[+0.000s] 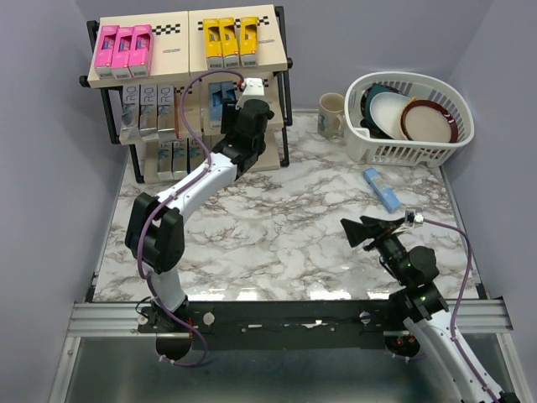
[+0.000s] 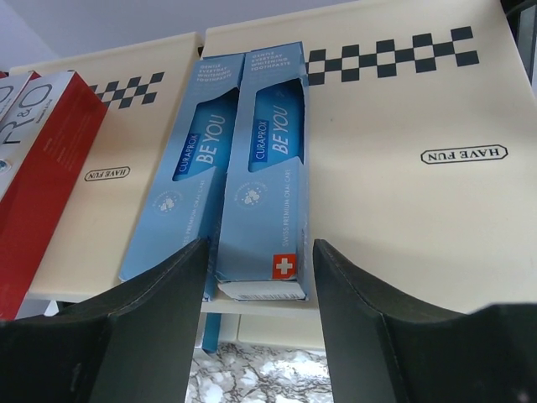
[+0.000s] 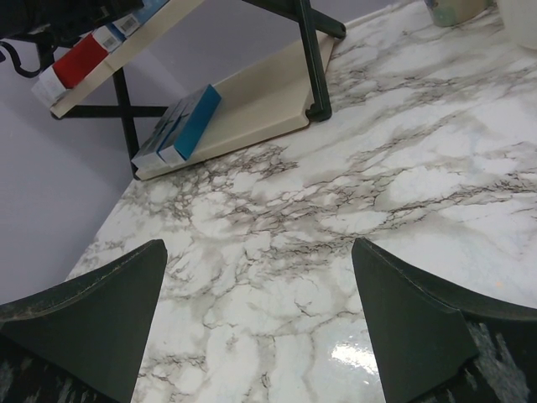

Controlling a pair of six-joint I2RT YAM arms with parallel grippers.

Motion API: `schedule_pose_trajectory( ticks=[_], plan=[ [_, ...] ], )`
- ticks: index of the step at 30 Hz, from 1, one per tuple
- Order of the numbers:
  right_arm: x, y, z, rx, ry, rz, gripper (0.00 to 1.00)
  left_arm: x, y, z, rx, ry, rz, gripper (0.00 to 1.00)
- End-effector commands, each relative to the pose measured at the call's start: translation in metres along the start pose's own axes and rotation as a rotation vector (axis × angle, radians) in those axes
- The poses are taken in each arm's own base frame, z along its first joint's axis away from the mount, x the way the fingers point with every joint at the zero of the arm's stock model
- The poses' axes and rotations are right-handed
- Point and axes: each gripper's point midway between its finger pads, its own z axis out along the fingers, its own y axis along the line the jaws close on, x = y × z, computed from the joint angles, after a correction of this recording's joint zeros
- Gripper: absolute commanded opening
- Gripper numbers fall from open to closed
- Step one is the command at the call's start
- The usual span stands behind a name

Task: Place and organize the toothpastes onto the shelf
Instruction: Place the toothpaste on the shelf.

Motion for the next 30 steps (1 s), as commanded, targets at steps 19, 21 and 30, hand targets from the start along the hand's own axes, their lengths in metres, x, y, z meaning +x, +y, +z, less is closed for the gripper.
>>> schedule_pose_trajectory(
  ticks=[19,21,30],
  plan=[
    [0.040,-0.023,-0.001,0.026,0.081,-0.015,1.00,-0.017,0.003,-0.008,0.031,0.000,-0.029,0.63],
    [0.040,-0.023,-0.001,0.026,0.083,-0.013,1.00,-0.013,0.002,-0.006,0.030,0.012,-0.011,0.63],
    [0.040,-0.022,-0.001,0.022,0.083,-0.013,1.00,-0.011,0.008,-0.006,-0.005,0.020,0.007,0.63]
  ],
)
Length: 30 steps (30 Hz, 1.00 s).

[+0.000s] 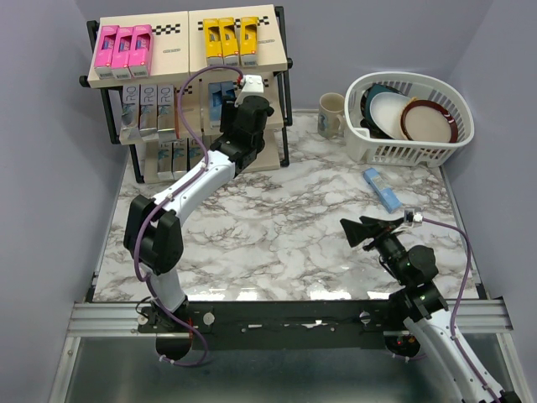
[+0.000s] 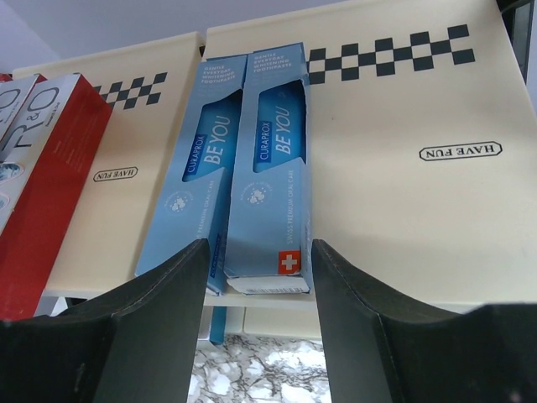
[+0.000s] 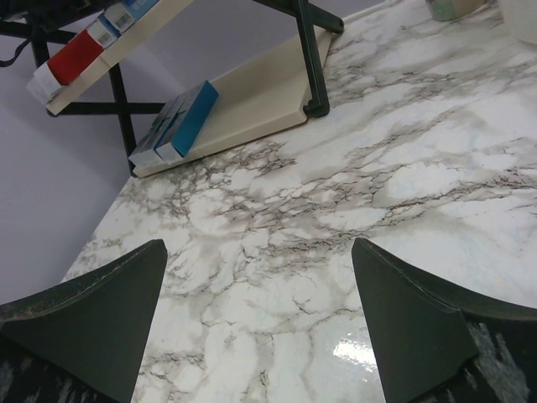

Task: Place and organize the toothpastes onto the shelf
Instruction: Place the toothpaste on the shelf.

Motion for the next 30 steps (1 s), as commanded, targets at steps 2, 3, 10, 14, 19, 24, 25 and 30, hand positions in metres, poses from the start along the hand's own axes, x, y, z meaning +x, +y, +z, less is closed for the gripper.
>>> schedule_pose_trajectory(
  ticks=[2,3,10,14,19,24,25,30],
  plan=[
    [0.039,-0.021,-0.001,0.018,0.077,-0.013,1.00,-0.003,0.006,-0.001,-0.026,-0.001,0.006,0.63],
    [0.039,-0.021,-0.001,0.018,0.075,-0.013,1.00,-0.004,0.008,-0.001,-0.035,-0.001,0.007,0.63],
    [0.040,-0.021,-0.002,0.018,0.079,-0.013,1.00,-0.002,0.013,-0.003,-0.056,0.000,0.013,0.62],
    [0.040,-0.021,-0.002,0.016,0.078,-0.013,1.00,-0.001,0.015,-0.004,-0.063,0.001,0.011,0.62],
    [0.039,-0.020,-0.002,0.014,0.078,-0.015,1.00,-0.002,0.018,-0.005,-0.072,0.000,0.010,0.62],
    [0.038,-0.020,-0.001,0.015,0.076,-0.015,1.00,0.000,0.022,-0.006,-0.081,0.008,0.016,0.62],
    [0.039,-0.020,-0.002,0.014,0.078,-0.015,1.00,-0.001,0.022,-0.006,-0.079,0.009,0.011,0.62],
    [0.039,-0.020,-0.002,0.014,0.078,-0.016,1.00,-0.004,0.026,-0.012,-0.069,0.006,-0.013,0.62]
  ],
)
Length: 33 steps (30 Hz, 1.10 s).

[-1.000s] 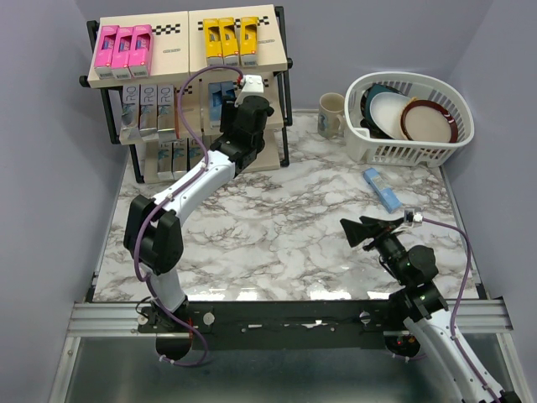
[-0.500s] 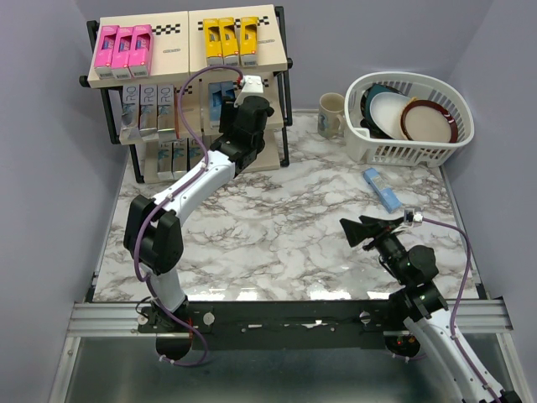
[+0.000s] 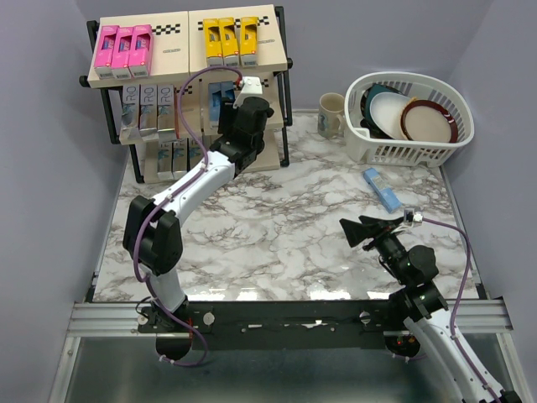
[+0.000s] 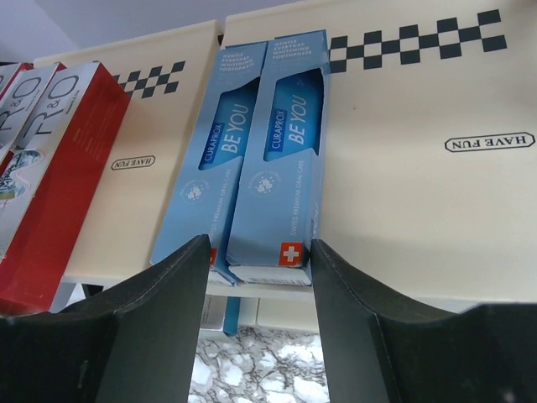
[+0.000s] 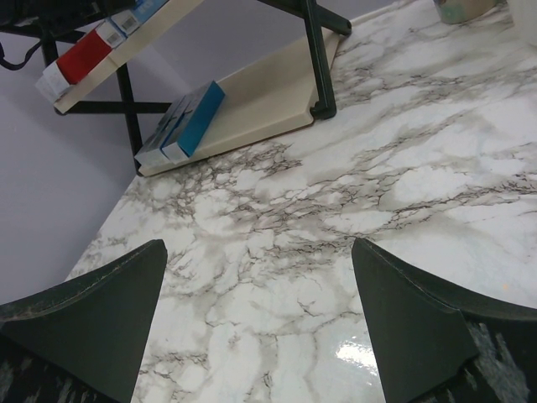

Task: Place and organize the toothpastes onto the shelf
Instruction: Place the toothpaste on the shelf, then pick up the toothpaste from the center of the board.

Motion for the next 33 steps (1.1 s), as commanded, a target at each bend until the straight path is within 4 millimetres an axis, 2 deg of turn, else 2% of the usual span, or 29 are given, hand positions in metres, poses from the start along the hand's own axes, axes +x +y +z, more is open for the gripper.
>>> schedule_pose_trajectory(
  ticks=[1,5,11,12,14,16,18,20,21,22,23,24,25,28,29,30,32,33],
  plan=[
    [0.040,-0.024,-0.003,0.032,0.080,-0.013,1.00,-0.009,0.015,-0.012,-0.004,-0.007,-0.039,0.63],
    [0.040,-0.024,-0.003,0.031,0.078,-0.015,1.00,-0.013,0.008,-0.024,0.089,0.010,-0.078,0.71],
    [0.034,-0.024,-0.002,0.056,0.085,-0.017,1.00,-0.029,0.011,-0.062,0.245,0.018,-0.173,0.80],
    [0.037,-0.027,-0.002,0.069,0.097,-0.019,1.00,-0.034,0.009,-0.074,0.312,0.021,-0.183,0.80],
    [0.023,-0.024,-0.002,0.098,0.087,-0.023,1.00,-0.038,0.007,-0.088,0.372,0.025,-0.207,0.84],
    [0.013,-0.035,-0.005,0.203,0.094,-0.031,1.00,-0.037,0.006,-0.108,0.459,0.037,-0.213,0.86],
    [0.013,-0.043,-0.008,0.268,0.136,-0.058,1.00,-0.025,0.013,-0.125,0.506,0.057,-0.212,0.87],
    [0.005,-0.047,-0.012,0.345,0.174,-0.072,1.00,-0.016,0.016,-0.137,0.552,0.065,-0.209,0.90],
    [0.004,-0.049,-0.013,0.373,0.191,-0.069,1.00,-0.005,0.024,-0.147,0.565,0.069,-0.205,0.91],
    [0.014,-0.057,-0.015,0.421,0.260,-0.071,1.00,0.000,0.026,-0.153,0.587,0.071,-0.205,0.93],
    [0.006,-0.051,-0.012,0.422,0.264,-0.068,1.00,0.004,0.029,-0.158,0.596,0.068,-0.207,0.97],
    [0.007,-0.052,-0.010,0.436,0.289,-0.068,1.00,0.014,0.036,-0.166,0.608,0.066,-0.210,0.99],
    [0.016,-0.056,-0.007,0.456,0.344,-0.072,1.00,0.020,0.037,-0.172,0.629,0.067,-0.211,0.99],
    [0.009,-0.054,0.005,0.469,0.385,-0.096,1.00,0.038,0.037,-0.190,0.709,0.057,-0.219,0.99],
    [0.016,-0.059,0.009,0.496,0.431,-0.105,1.00,0.042,0.037,-0.194,0.729,0.053,-0.218,0.99],
    [0.005,-0.055,0.017,0.483,0.429,-0.137,1.00,0.052,0.041,-0.198,0.735,0.049,-0.215,0.99],
    [0.008,-0.064,0.024,0.525,0.481,-0.182,1.00,0.061,0.046,-0.199,0.730,0.040,-0.191,0.99],
    [-0.007,-0.060,0.035,0.521,0.470,-0.222,1.00,0.066,0.053,-0.199,0.708,0.033,-0.184,0.99]
  ],
)
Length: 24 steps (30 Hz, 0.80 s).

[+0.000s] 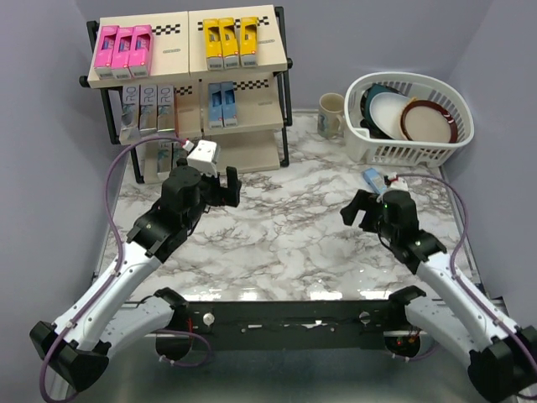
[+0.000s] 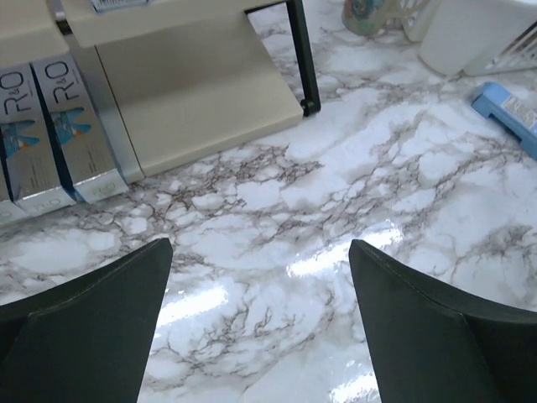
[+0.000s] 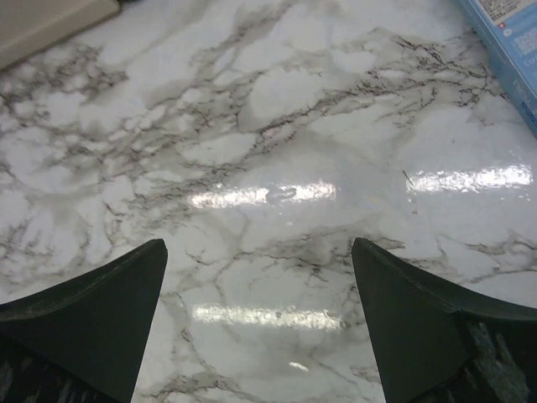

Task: Place and organize the toothpastes onto the shelf
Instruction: Pick up the toothpaste from the center of the board.

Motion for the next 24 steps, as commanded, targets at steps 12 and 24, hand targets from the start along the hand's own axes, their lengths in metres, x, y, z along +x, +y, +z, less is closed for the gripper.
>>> schedule_pose_trajectory(
  ticks=[12,24],
  plan=[
    [-0.062,-0.050,0.085,0.367,0.317,-0.612,1.00,0.006,0.049,-0.051,-0.101,-0.205,0.007,0.99],
    [-0.083,-0.109,0.135,0.336,0.440,-0.635,1.00,0.007,0.045,-0.052,-0.070,-0.226,-0.001,0.99]
  ],
)
